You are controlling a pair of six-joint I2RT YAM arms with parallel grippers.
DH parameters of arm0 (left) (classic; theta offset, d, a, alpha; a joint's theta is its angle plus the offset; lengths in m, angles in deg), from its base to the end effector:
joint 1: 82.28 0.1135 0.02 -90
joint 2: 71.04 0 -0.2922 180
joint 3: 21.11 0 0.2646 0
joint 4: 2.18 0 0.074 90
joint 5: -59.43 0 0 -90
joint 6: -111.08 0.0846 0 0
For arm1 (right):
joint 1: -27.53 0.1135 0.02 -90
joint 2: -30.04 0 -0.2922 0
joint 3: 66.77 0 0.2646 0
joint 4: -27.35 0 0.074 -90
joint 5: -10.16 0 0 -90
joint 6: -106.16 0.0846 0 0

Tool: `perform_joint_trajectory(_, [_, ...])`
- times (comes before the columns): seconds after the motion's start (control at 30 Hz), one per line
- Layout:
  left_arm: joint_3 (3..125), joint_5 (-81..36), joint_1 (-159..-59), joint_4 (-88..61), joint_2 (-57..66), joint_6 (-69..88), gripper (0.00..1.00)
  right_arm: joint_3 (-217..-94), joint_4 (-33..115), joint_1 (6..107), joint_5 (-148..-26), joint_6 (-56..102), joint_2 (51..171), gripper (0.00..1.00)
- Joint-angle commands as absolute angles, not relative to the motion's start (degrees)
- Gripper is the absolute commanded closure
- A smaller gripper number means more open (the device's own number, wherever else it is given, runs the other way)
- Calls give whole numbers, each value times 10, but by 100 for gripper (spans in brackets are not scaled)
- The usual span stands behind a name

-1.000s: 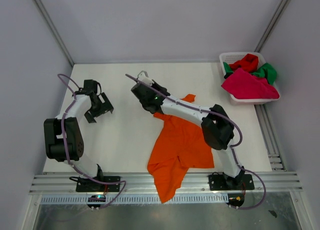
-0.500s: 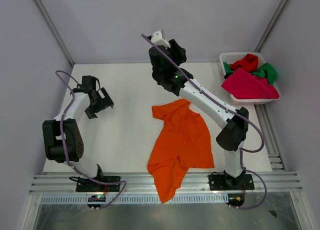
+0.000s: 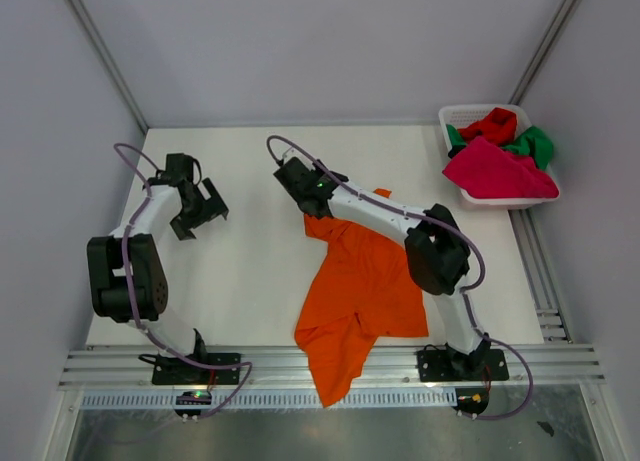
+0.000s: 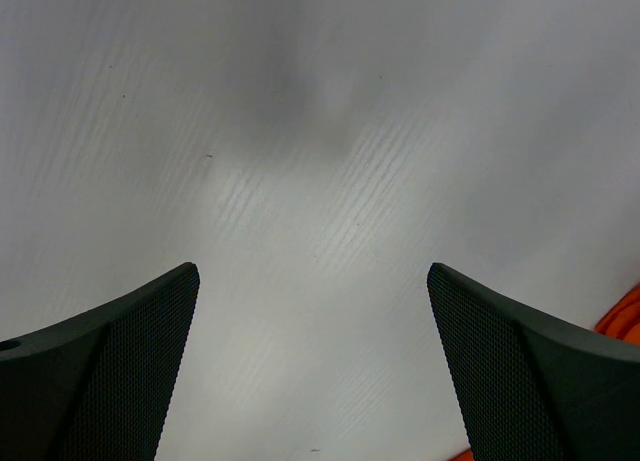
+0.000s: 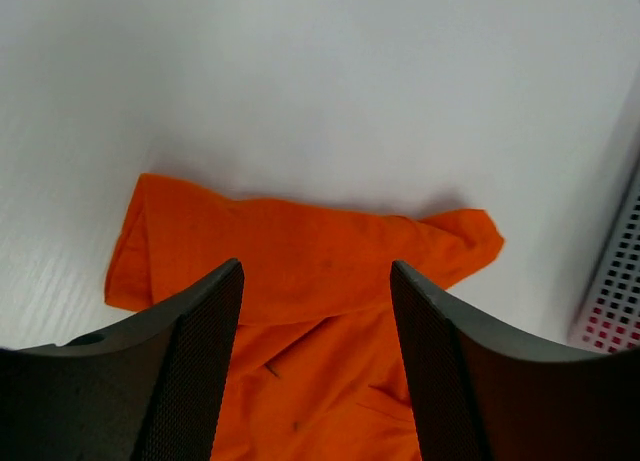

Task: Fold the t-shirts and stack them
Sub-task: Flatten out the tshirt

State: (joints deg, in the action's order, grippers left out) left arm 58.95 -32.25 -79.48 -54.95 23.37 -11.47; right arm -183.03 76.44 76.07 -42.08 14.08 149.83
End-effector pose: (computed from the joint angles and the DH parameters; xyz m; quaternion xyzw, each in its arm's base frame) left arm 0.3599 0.0201 0.1932 -0.3003 0.9329 -0.0370 0.1954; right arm 0.3797 0.3515 0.2388 -0.2894 0.8546 -0.1621 0.3995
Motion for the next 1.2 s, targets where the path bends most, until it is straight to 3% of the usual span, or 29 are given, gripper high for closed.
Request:
perform_joint_trajectory(0.0, [584, -322, -793, -540, 237, -111, 1, -1836, 764, 761, -495, 197, 1505, 35])
perform_joint_trajectory(0.4, [583, -329, -792, -543, 235, -108, 1, -1809, 746, 760, -579, 229, 1544, 37])
perform_joint_trajectory(0.93, [579, -332, -793, -547, 234, -107, 1, -1770, 733, 760, -603, 250, 1562, 39])
perform_joint_trajectory(1.17, [576, -343, -793, -548, 227, -106, 1, -1762, 730, 753, -611, 253, 1578, 48])
